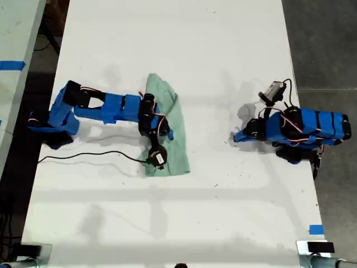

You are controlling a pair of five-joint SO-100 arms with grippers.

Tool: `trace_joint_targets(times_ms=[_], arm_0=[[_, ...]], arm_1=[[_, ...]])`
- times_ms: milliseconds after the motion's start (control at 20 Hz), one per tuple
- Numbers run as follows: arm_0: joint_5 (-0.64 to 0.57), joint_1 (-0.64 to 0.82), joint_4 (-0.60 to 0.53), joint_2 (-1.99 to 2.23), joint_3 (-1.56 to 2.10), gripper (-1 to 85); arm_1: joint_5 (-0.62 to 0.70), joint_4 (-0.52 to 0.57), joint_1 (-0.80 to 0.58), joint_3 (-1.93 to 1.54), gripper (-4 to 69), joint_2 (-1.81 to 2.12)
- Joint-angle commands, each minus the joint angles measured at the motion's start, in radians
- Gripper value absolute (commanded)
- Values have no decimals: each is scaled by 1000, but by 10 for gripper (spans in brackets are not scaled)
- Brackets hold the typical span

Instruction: Fold t shirt

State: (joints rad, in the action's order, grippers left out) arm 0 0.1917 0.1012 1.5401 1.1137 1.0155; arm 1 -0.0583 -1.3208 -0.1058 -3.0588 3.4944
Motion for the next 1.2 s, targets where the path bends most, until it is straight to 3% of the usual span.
trace_joint_targets(times_ms=[0,50,150,250,450,600,850,1150], arm_0=[[-20,25,54,170,57,194],[-17,25,55,225,98,189],[37,29,55,388,272,0],[112,31,37,643,565,-1],[196,-5,-298,1416,1408,-1],[129,17,-472,2029,1910,-1],[18,95,-380,2496,2036,12],[26,51,-446,2491,2123,43]], arm_1=[[-8,-6,2,-52,22,12],[-6,-6,0,-52,22,12],[-6,-6,2,-52,22,12],[-5,-6,5,-52,22,12],[-5,-6,3,-52,22,12],[-6,-6,2,-52,22,12],[-11,-6,2,-52,22,12],[-8,-6,6,-52,22,12]])
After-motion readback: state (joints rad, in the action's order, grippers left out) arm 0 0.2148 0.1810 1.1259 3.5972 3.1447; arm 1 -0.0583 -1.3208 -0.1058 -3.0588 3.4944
